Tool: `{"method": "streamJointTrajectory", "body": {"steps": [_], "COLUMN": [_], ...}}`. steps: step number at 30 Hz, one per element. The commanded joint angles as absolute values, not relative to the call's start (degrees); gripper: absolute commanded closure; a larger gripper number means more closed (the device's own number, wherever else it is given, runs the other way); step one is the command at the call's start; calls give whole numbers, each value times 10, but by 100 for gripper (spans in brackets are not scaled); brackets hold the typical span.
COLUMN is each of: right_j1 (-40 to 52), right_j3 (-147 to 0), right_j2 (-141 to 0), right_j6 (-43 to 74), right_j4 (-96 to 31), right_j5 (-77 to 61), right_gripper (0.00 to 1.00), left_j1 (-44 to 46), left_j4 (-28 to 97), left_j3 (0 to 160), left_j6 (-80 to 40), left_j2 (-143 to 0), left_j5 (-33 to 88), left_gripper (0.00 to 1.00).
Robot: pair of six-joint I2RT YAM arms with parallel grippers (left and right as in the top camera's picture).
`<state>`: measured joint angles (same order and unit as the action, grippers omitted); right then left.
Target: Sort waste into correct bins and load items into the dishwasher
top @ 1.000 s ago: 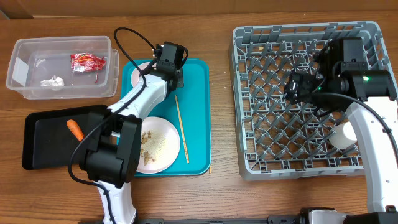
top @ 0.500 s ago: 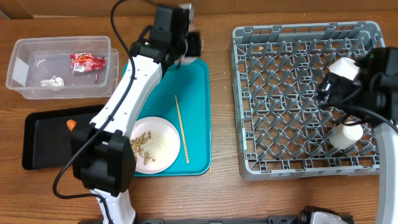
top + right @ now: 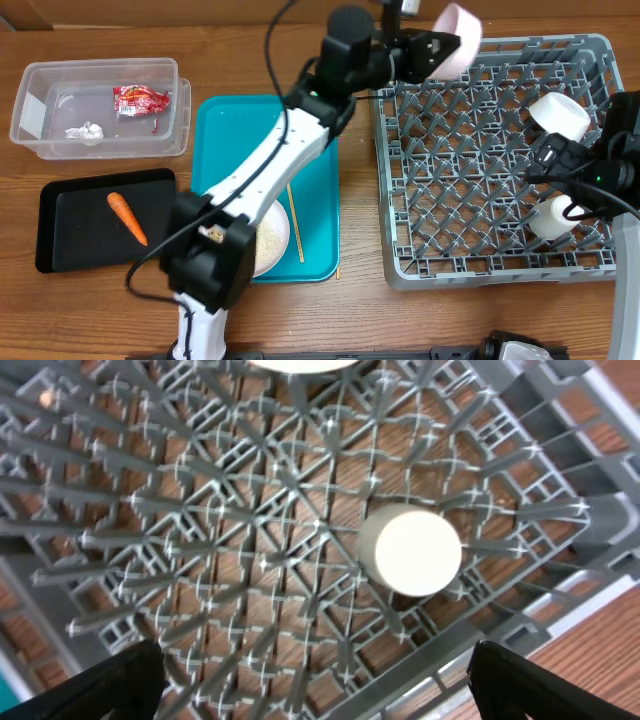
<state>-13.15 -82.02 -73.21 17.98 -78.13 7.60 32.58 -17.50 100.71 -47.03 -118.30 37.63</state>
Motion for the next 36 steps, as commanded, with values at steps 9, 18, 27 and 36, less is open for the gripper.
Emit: {"method": "streamJointTrajectory", "body": {"steps": [9,18,27,36], "right_j1": [-134,-134,-134,-134], "right_j3": [-826,-826,-826,-826], "right_j2": [-717,-717,-717,-717], "right_j6": [200,200,200,200], "right_j4": [-781,-781,-777,-777], "right_j5": [103,103,103,103], "right_gripper": [0,0,0,0], "left_j1": [360,375,324,273], "left_j4": [-388,-305,-256,-242], "left_j3": [1015,1015,1015,1015], "left_j6": [-698,-814,-782,-755], "left_j2": [-1341,-1347,-1347,-1347], "left_j5": [336,230,310,422], "left_gripper": [96,96,92,0]}}
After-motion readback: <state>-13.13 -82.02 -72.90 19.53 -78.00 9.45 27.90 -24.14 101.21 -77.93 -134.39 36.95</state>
